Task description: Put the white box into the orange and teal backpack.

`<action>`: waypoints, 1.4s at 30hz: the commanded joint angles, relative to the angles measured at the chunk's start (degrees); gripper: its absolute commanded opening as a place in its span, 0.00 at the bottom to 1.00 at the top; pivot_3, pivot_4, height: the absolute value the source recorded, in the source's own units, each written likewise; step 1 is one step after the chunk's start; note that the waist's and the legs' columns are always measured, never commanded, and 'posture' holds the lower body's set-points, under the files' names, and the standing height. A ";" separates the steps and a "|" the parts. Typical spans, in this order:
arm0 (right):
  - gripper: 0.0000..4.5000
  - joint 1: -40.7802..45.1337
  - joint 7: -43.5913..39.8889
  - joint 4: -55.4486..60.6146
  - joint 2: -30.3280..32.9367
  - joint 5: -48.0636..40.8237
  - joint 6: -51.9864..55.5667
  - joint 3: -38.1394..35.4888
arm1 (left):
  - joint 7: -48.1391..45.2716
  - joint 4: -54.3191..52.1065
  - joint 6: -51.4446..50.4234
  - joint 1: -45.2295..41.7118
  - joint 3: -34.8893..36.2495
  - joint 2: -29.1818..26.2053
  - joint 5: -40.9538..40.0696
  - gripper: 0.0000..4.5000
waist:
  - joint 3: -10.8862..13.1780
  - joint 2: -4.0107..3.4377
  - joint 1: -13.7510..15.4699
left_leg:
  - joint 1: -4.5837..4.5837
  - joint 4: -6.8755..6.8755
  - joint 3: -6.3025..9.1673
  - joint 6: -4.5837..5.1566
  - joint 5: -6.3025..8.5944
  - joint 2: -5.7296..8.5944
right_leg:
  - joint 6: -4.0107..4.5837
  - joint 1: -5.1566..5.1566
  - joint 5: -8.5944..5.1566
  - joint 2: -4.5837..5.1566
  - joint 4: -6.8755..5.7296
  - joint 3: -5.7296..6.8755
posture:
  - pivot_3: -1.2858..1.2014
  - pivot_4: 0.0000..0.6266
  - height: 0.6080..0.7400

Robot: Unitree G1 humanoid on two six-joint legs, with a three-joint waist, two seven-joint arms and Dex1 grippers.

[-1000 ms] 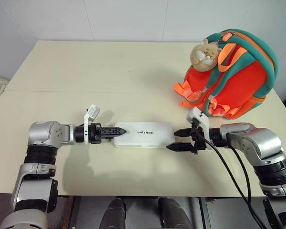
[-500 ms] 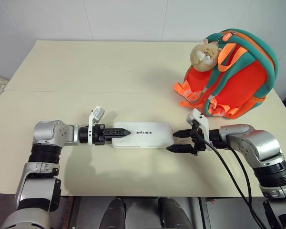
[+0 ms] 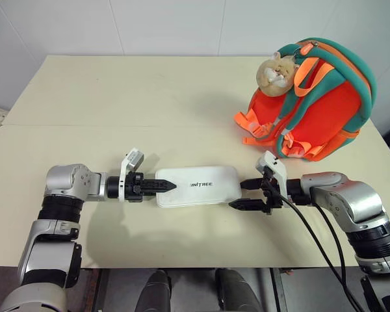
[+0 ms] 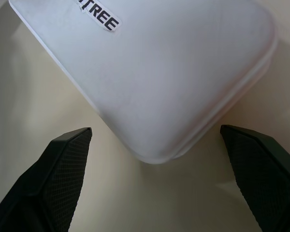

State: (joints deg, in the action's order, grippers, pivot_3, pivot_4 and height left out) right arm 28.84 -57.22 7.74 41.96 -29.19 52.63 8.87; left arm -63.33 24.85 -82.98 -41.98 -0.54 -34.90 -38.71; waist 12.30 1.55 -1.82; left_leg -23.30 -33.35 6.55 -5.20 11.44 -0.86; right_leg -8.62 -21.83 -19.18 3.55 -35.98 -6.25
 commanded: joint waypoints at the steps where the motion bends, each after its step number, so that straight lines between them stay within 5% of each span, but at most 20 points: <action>1: 1.00 -0.81 0.87 3.10 0.05 -1.74 -0.49 -3.94 | 1.16 -1.24 0.89 0.37 1.99 -1.07 -0.45 0.29 | 0.00 0.00 0.00 | 0.00 0.00 0.00 0.00 0.00 0.00 | 0.00 0.00 0.00 0.00 0.00 0.00 | 0.52 0.24 1.00; 14: 1.00 -5.37 15.30 11.31 3.74 -7.05 6.80 -28.81 | -0.71 0.48 9.23 2.33 3.71 -7.34 0.94 0.29 | 0.00 0.00 0.09 | -0.01 0.10 -0.01 0.00 0.00 -0.01 | 0.07 -0.06 -0.04 0.02 0.01 -0.01 | 0.52 0.24 1.00; 22: 1.00 8.58 21.52 -7.61 0.47 2.12 -2.77 -22.19 | -1.23 -0.68 10.66 2.23 1.70 -5.46 1.10 0.29 | 0.00 0.00 0.00 | 0.02 0.06 -0.06 -0.01 -0.02 -0.02 | 0.10 -0.06 -0.01 0.01 0.00 -0.03 | 0.52 0.24 1.00; 32: 1.00 24.32 19.78 -26.71 -8.07 4.83 -13.07 -19.12 | -0.40 -2.18 10.74 3.76 3.26 -5.15 0.38 0.29 | 0.00 0.00 -0.05 | -0.42 0.24 -0.06 -0.15 -0.10 -0.03 | 0.09 -0.64 -0.03 0.00 -0.20 -0.04 | 0.52 0.24 1.00; 42: 0.24 21.15 18.48 -26.93 -11.91 4.14 -19.30 -20.10 | 1.50 -3.96 10.80 6.10 5.82 -4.69 -0.37 0.29 | 0.00 0.00 -0.33 | -0.54 -0.03 -0.04 -0.13 -0.13 -0.02 | 0.09 -0.76 -0.03 -0.02 -0.57 -0.03 | 0.52 0.24 1.00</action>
State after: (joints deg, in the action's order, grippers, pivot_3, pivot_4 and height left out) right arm 50.10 -38.25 -21.51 30.29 -23.62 34.17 -9.43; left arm -63.25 22.43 -72.20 -36.80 4.86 -39.30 -39.26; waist 12.30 1.55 -2.14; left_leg -23.83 -33.42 6.51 -5.33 11.30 -0.87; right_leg -8.53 -22.59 -19.21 3.53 -36.61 -6.29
